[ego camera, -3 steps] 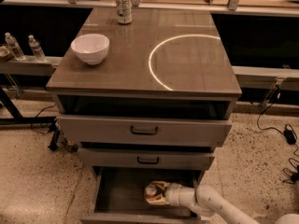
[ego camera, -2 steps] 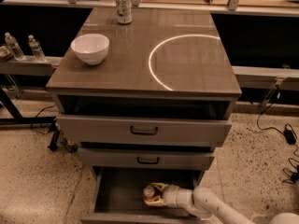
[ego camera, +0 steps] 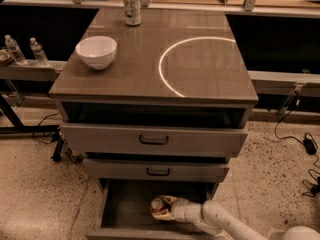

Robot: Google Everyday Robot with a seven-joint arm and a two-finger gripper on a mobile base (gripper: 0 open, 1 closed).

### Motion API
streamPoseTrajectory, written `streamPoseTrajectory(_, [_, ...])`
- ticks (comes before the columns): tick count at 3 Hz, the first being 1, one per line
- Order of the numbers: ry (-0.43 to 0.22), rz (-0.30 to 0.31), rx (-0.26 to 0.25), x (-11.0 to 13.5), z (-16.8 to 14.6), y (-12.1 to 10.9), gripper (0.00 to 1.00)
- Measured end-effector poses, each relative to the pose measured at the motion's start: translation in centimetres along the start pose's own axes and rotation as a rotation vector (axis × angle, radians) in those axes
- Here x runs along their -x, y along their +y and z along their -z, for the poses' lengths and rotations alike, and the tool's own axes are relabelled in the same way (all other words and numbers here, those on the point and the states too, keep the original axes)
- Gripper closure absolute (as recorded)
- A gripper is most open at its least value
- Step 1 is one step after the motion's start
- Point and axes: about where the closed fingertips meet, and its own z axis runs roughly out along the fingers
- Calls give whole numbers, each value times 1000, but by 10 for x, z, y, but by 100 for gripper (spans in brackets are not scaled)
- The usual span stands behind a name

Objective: Place coke can into bottom drawer

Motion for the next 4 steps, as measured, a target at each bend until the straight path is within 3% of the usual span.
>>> streamPoseTrajectory(2, [-12, -29, 0, 3, -9, 2, 4])
streamPoseTrajectory(4, [0, -70, -17, -3, -3, 6, 0])
